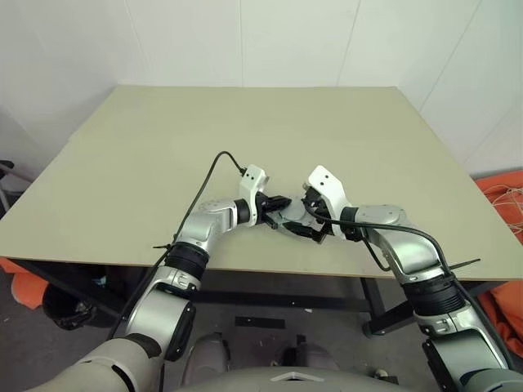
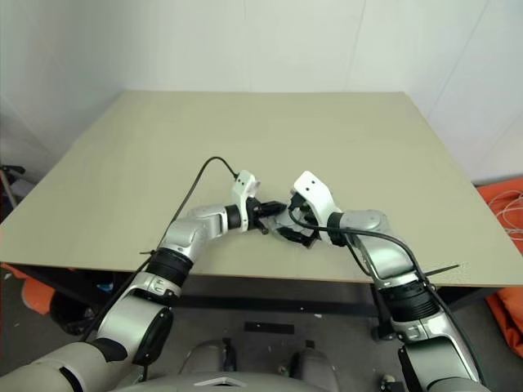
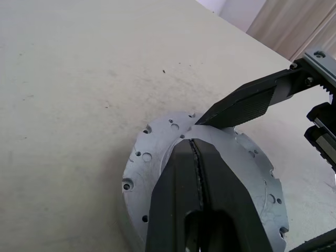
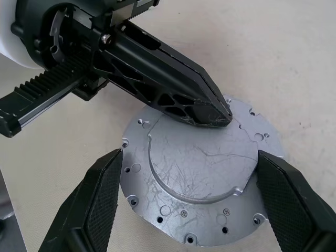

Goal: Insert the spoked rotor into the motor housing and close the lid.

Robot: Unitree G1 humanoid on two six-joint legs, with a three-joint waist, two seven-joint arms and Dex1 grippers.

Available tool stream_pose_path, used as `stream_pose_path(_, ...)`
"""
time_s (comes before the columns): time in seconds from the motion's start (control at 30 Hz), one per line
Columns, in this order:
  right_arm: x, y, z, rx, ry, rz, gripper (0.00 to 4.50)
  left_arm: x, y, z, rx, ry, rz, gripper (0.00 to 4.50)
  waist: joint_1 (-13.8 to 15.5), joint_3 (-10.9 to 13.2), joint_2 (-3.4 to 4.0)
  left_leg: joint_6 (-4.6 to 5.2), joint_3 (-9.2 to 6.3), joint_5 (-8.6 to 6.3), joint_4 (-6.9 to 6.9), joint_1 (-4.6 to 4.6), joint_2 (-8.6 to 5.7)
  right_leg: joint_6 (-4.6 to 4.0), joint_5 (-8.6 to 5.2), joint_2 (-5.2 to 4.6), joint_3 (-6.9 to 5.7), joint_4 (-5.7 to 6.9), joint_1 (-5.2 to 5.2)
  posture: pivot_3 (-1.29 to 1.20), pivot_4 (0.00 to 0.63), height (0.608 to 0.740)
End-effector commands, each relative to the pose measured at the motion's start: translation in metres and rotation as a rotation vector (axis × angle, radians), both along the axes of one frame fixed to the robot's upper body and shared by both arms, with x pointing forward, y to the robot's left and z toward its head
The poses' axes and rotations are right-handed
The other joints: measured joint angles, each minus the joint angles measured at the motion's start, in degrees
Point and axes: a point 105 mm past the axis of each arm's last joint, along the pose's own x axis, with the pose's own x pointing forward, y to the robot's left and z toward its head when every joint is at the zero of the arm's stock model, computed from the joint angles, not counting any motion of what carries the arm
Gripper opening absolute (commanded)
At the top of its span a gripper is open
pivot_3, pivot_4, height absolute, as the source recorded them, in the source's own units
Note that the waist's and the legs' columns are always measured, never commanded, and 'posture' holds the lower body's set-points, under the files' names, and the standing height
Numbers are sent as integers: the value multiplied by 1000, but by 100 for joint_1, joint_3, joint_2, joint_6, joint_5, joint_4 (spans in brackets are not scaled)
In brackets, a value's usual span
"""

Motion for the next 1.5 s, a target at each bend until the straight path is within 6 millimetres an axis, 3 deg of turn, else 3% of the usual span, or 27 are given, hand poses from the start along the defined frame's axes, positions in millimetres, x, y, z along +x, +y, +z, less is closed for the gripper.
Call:
stream_pose_path(0.03, -8, 17, 7, 45, -16, 66, 4474, -4, -1, -7, 24, 22, -9, 0, 0, 0, 0, 0, 0, 0, 0, 0, 0, 0, 0, 0, 0, 0, 0, 0, 0, 740)
stream_pose_path(0.77, 11, 12, -3, -2, -44, -71, 4474, -8, -3, -3, 1, 17, -40, 0, -1, 0, 0, -3, 0, 1, -2, 0, 0, -1, -1, 0, 0, 1, -3, 0, 0, 740)
stream_pose_path(1.17, 17, -8, -3, -34, -56, -144, 4474, -9, -3, -3, -1, 18, -43, 0, 26, 0, 0, -3, 0, 2, -2, 0, -1, 0, -1, -2, 0, 0, 0, 0, 0, 740)
stream_pose_path(1.37, 13, -18, -1, -35, -44, -153, 4474, -9, -3, -3, -3, 20, -44, 0, 54, 0, 0, -3, 0, 2, -2, 0, -2, 0, 0, -2, 0, 0, 0, 0, 0, 740)
stream_pose_path(1.5, -1, -17, 2, -18, -23, -108, 4474, -9, -3, -4, -2, 21, -42, 0, 121, 0, 0, -2, 0, 1, -2, -1, -3, 1, -1, -2, 0, -2, 2, 0, 0, 740)
